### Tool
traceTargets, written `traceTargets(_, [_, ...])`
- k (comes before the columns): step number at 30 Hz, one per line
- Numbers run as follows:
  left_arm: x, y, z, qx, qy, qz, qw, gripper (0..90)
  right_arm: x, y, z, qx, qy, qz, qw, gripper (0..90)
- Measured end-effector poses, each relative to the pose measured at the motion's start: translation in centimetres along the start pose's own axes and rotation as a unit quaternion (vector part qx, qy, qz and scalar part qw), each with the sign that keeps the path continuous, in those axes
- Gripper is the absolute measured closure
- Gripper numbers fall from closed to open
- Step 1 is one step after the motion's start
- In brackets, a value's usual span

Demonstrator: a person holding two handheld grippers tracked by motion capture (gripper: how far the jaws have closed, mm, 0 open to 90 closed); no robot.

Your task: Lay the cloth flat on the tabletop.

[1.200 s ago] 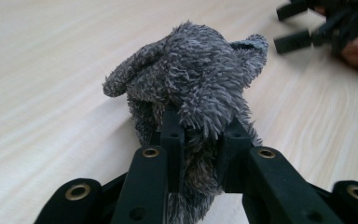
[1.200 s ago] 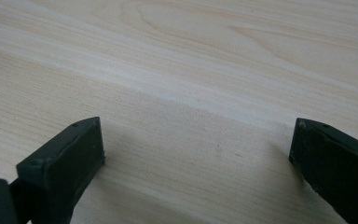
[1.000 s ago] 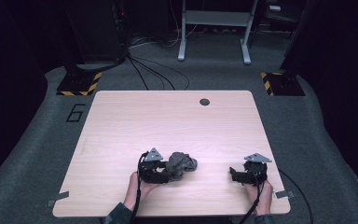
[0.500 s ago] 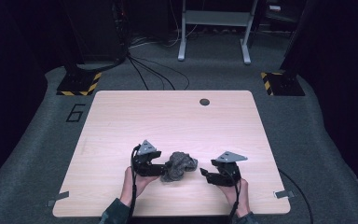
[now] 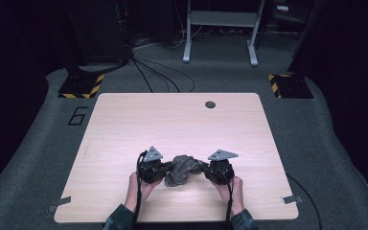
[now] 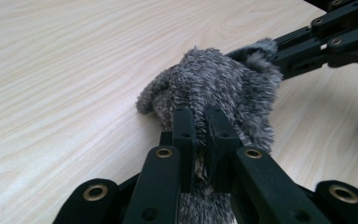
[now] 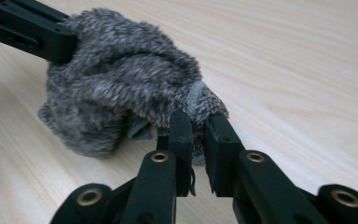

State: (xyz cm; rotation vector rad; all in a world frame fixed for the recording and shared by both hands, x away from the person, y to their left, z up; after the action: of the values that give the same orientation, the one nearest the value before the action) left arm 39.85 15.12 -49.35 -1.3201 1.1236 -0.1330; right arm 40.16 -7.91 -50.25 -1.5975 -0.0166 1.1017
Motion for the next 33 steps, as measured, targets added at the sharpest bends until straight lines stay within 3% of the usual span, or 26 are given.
traceTargets(5, [-1.4,-0.5,0.4,0.001,-0.015,-0.020,0.9997,84.6,-1.9,-0.8,-0.3,-0.005,0.019,-0.019,0.9996,83.2])
traceTargets(12, [-3.4,-1.8,0.3,0.003,-0.011,-0.048,0.9988,84.4,-4.4,-2.5,0.5,-0.027,0.027,-0.046,0.9982,83.6])
traceTargets(14, [-3.2,-1.5,0.2,0.005,0.000,-0.029,0.9996,83.7,-4.3,-2.4,0.5,-0.029,0.027,-0.039,0.9984,83.5])
traceTargets(15, [-2.7,-1.0,0.2,0.006,0.009,-0.005,0.9999,82.4,-4.0,-2.2,0.4,-0.027,0.025,-0.031,0.9988,83.2])
traceTargets(16, [-2.7,-1.0,0.2,0.006,0.009,-0.005,0.9999,80.0,-4.0,-2.2,0.4,-0.027,0.025,-0.031,0.9988,83.2])
traceTargets(17, [-1.9,0.1,0.2,0.002,0.022,0.016,0.9996,75.0,-2.7,-0.7,0.2,-0.022,0.015,0.018,0.9995,81.1])
traceTargets(18, [-1.9,0.6,0.2,-0.008,0.022,0.014,0.9996,67.9,-2.0,0.2,0.1,-0.021,0.011,0.041,0.9989,79.4])
traceTargets(19, [-1.9,0.6,0.2,-0.008,0.022,0.014,0.9996,60.3,-2.0,0.2,0.1,-0.021,0.011,0.041,0.9989,79.4])
traceTargets(20, [-2.1,0.9,0.3,-0.014,0.019,0.008,0.9997,52.6,-1.2,1.9,-0.3,-0.014,-0.001,0.069,0.9975,70.2])
traceTargets(21, [-2.8,1.0,0.7,-0.029,0.017,-0.007,0.9994,45.7,-1.2,2.5,-0.5,-0.007,-0.016,0.079,0.9967,66.5])
traceTargets(22, [-2.8,1.0,0.7,-0.029,0.017,-0.007,0.9994,40.7,-1.5,2.8,-0.7,0.004,-0.022,0.083,0.9963,63.9])
traceTargets(24, [-3.8,0.9,1.6,-0.046,0.014,-0.021,0.9986,36.1,-2.3,2.6,-1.2,0.011,-0.032,0.064,0.9974,55.2])
traceTargets(27, [-4.2,0.9,2.4,-0.052,0.015,-0.020,0.9984,32.6,-3.9,1.0,-1.4,0.021,-0.041,0.037,0.9982,49.9])
traceTargets(30, [-3.8,1.3,2.6,-0.053,0.017,0.000,0.9984,33.0,-4.5,-0.9,-1.4,0.012,-0.033,0.024,0.9991,50.0])
traceTargets(33, [-2.3,2.2,2.6,-0.062,0.025,0.036,0.9971,34.0,-3.4,-2.4,-1.5,0.004,-0.025,0.036,0.9990,51.5])
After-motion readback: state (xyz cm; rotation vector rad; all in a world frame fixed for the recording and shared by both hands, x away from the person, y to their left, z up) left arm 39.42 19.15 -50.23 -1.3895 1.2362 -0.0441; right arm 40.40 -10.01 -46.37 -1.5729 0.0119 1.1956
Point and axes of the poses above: each handheld gripper's, and its own axes: x roughly forward along the jaws, y roughly out of its underside, z roughly to its left, the point moved 3 cm from there along x, roughly forward along the jaws
